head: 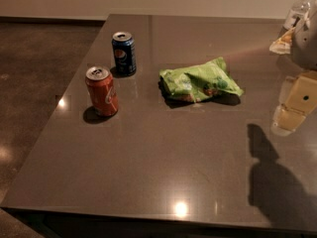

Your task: Knock coke can over

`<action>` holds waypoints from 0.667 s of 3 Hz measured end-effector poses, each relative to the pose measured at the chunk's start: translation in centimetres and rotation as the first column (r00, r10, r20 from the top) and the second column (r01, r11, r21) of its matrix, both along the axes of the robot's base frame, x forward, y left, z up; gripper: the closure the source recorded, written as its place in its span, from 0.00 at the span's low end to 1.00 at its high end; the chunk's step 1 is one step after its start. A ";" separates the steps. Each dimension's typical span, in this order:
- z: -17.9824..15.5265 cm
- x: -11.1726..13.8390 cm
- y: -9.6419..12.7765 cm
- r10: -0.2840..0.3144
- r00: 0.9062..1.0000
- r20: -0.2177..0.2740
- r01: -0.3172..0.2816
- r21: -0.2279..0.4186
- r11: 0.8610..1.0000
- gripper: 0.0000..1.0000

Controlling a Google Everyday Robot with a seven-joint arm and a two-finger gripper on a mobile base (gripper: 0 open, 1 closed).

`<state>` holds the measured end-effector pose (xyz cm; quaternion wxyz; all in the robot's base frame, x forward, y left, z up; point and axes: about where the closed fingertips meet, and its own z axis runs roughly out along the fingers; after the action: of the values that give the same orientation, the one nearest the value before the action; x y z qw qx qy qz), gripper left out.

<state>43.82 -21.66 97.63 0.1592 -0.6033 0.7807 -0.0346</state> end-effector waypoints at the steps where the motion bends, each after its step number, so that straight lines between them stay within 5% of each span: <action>1: 0.0 0.0 0.0 0.000 1.000 0.000 0.000 0.000 1.000 0.00; 2: 0.1 0.4 0.7 0.014 1.000 0.000 -0.014 0.009 1.000 0.00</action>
Offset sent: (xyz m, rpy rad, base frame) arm 0.0098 0.0163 -0.0034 0.0200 0.0253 0.0367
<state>44.24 -20.93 97.74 0.1620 -0.6082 0.7765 -0.0301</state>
